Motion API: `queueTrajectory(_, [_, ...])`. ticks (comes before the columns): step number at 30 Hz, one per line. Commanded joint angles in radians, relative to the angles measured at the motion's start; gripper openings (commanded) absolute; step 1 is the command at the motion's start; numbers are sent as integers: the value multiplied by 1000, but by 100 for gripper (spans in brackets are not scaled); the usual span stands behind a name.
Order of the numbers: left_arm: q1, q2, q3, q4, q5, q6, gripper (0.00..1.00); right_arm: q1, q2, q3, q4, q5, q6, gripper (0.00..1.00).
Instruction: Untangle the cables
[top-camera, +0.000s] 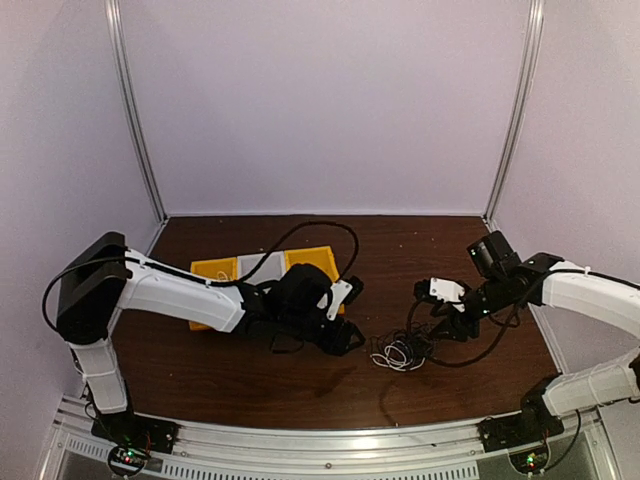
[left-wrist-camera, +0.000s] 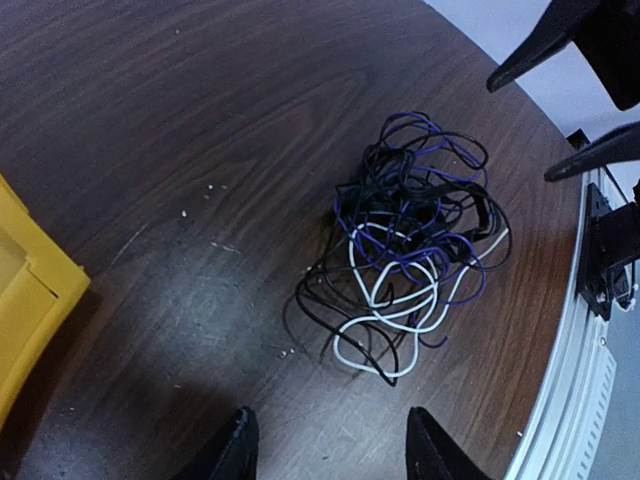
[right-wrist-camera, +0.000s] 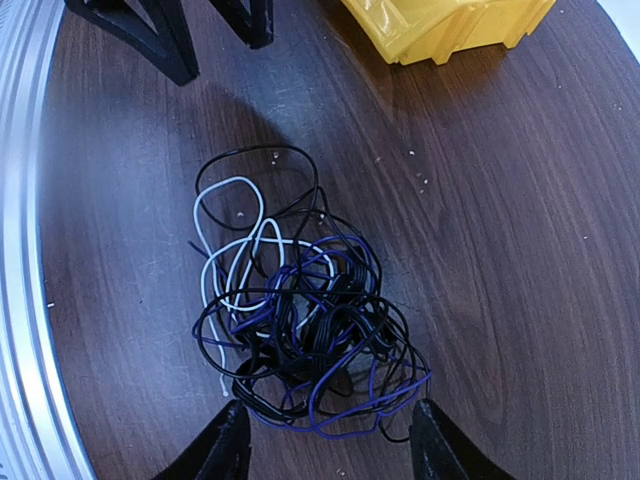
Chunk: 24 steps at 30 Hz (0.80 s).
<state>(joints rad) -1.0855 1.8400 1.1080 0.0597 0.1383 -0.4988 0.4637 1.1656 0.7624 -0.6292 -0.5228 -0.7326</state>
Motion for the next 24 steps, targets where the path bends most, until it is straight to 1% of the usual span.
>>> queueTrajectory(1, [-8, 78, 69, 93, 26, -158, 52, 23, 32, -15, 58, 30, 23, 55])
queueTrajectory(6, [-12, 128, 79, 119, 36, -192, 51, 26, 72, -21, 109, 40, 68, 53])
queueTrajectory(9, [-14, 126, 76, 118, 8, -180, 51, 25, 98, -14, 127, 37, 85, 49])
queueTrajectory(12, [-19, 112, 75, 120, -35, -154, 50, 26, 122, 0, 131, 15, 96, 48])
queueTrajectory(13, [-20, 107, 73, 129, -48, -145, 50, 26, 134, 6, 130, 12, 97, 46])
queueTrajectory(16, [-22, 84, 49, 182, -76, -130, 50, 27, 171, 40, 105, 8, 97, 19])
queueTrajectory(17, [-22, 73, 34, 210, -81, -125, 50, 27, 176, 58, 88, -6, 94, 12])
queueTrajectory(18, [-22, 63, 14, 252, -79, -115, 51, 27, 171, 78, 69, -30, 91, 6])
queueTrajectory(20, [-30, 33, -50, 393, -47, -60, 51, 28, 139, 116, 35, -99, 81, 1])
queueTrajectory(22, [-58, -2, -147, 574, -44, 34, 52, 33, 102, 166, -2, -175, 73, 0])
queueTrajectory(23, [-72, -10, -175, 658, -37, 89, 53, 38, 89, 197, -26, -209, 71, 0])
queueTrajectory(24, [-84, -13, -184, 706, -46, 140, 54, 44, 81, 230, -49, -244, 69, 0])
